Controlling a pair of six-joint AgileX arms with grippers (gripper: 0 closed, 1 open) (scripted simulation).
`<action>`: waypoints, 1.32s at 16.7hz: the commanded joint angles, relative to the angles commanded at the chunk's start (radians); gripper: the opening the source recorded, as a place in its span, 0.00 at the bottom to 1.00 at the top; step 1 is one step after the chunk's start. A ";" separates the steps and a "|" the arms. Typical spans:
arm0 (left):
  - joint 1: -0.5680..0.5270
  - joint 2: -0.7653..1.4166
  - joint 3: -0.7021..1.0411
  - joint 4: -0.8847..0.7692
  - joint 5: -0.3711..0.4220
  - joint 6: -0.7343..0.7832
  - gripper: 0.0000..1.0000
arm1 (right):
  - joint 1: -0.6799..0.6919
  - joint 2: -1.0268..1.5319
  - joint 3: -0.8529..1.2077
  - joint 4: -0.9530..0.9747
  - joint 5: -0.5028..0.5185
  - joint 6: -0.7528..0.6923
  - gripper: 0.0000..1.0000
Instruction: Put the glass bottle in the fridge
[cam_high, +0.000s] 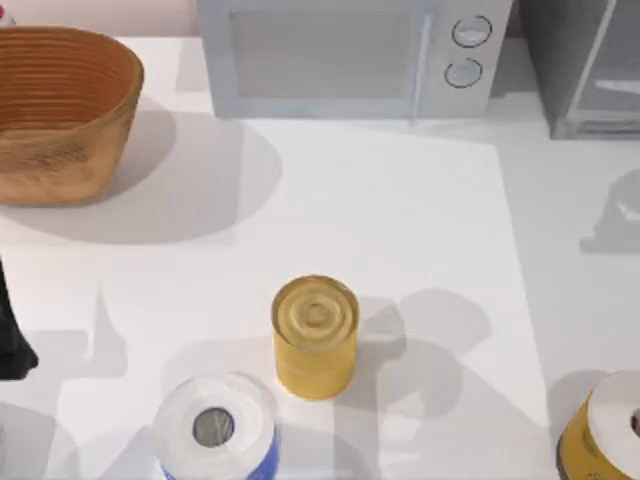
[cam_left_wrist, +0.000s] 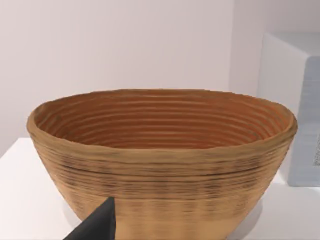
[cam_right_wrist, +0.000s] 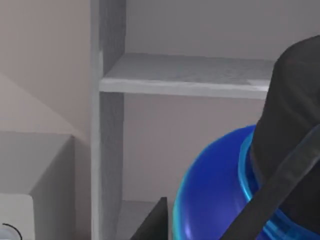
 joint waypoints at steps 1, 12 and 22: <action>0.000 0.000 0.000 0.000 0.000 0.000 1.00 | -0.013 0.105 0.049 0.057 -0.013 0.002 0.01; 0.000 0.000 0.000 0.000 0.000 0.000 1.00 | -0.120 1.135 0.479 0.551 -0.102 0.038 0.01; 0.000 0.000 0.000 0.000 0.000 0.000 1.00 | -0.122 1.284 0.534 0.613 -0.119 0.038 0.01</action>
